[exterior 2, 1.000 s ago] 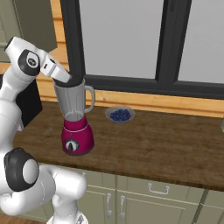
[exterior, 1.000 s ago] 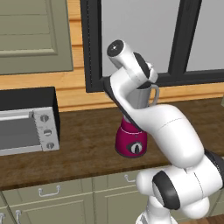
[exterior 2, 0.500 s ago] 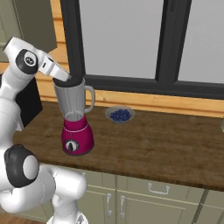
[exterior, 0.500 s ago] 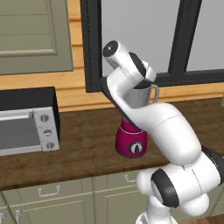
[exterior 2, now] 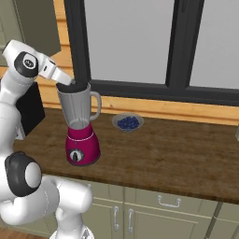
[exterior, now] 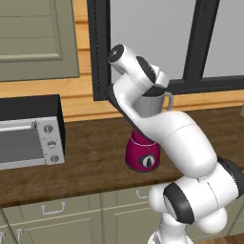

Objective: Close the lid blender by securely placing the lid on top.

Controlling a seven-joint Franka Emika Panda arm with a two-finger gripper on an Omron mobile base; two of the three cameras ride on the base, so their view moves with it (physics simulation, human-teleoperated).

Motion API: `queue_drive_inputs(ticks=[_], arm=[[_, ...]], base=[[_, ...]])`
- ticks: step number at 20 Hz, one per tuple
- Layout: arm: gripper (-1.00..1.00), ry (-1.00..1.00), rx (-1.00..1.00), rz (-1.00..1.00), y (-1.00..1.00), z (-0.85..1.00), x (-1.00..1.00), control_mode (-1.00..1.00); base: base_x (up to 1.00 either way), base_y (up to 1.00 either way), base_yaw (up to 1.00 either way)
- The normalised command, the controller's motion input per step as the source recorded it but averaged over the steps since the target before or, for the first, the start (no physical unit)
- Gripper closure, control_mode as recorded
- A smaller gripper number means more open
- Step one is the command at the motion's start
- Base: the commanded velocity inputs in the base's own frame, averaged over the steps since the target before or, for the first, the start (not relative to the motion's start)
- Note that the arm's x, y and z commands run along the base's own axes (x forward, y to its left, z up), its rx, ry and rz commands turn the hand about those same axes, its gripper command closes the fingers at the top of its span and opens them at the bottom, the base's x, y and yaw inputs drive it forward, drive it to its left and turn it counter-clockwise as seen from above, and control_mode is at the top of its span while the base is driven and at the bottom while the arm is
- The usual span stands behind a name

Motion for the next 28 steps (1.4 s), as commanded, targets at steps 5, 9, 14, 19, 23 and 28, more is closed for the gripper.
queue_drive_inputs(ticks=[5,9,14,19,23,28], arm=[[1.00,-0.22,0.09,-0.06,0.00,0.05,0.00,-1.00],[1.00,-0.02,0.00,-0.04,0.02,0.00,0.00,-1.00],[1.00,0.00,-0.02,0.00,0.01,-0.07,0.02,-1.00],[1.00,0.00,-0.09,0.00,0.00,-0.25,0.00,-1.00],[1.00,-0.05,0.00,-0.04,0.00,0.00,0.23,-1.00],[1.00,-0.03,0.00,-0.05,0.00,0.00,0.13,-1.00]], base=[[0.00,0.00,0.00],[0.00,0.00,0.00],[0.00,0.00,0.00],[0.00,0.00,0.00],[0.00,0.00,0.00],[0.00,0.00,0.00]])
